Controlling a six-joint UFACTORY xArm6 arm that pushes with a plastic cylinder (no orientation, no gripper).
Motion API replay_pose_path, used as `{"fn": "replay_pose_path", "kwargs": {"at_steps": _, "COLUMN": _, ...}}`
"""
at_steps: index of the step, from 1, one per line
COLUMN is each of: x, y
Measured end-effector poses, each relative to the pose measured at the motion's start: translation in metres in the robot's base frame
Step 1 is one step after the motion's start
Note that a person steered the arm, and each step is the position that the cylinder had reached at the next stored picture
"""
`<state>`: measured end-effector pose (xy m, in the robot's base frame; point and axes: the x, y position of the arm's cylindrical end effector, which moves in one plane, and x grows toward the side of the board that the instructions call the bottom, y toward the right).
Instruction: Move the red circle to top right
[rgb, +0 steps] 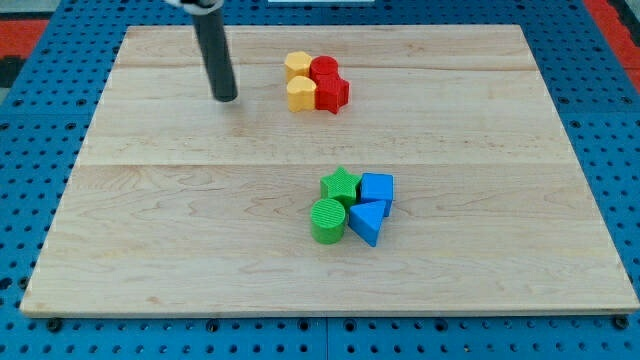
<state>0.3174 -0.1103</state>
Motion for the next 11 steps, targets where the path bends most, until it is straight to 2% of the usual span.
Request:
{"fn": "replay_pose_path", "kwargs": {"at_steps": 1, "x": -0.022, "y": 0.042}}
{"fn": "replay_pose_path", "kwargs": {"at_steps": 2, "x": -0.019, "y": 0.083}}
{"fn": "replay_pose_path", "kwargs": {"at_steps": 3, "x": -0.012, "y": 0.109}}
{"fn": "replay_pose_path", "kwargs": {"at_steps": 4, "x": -0.03, "y": 0.113}}
{"fn": "replay_pose_path", "kwargs": {"at_steps": 6, "x": -0.044, "y": 0.183}}
{"fn": "replay_pose_path", "kwargs": {"at_steps": 7, "x": -0.056, "y": 0.187}}
{"fn": "replay_pose_path", "kwargs": {"at_steps": 8, "x": -0.093, "y": 0.185}}
{"fn": "replay_pose_path", "kwargs": {"at_steps": 9, "x": -0.1, "y": 0.201}}
{"fn": "replay_pose_path", "kwargs": {"at_steps": 10, "x": -0.053, "y": 0.222}}
{"fn": "replay_pose_path", "kwargs": {"at_steps": 11, "x": -0.027, "y": 0.236}}
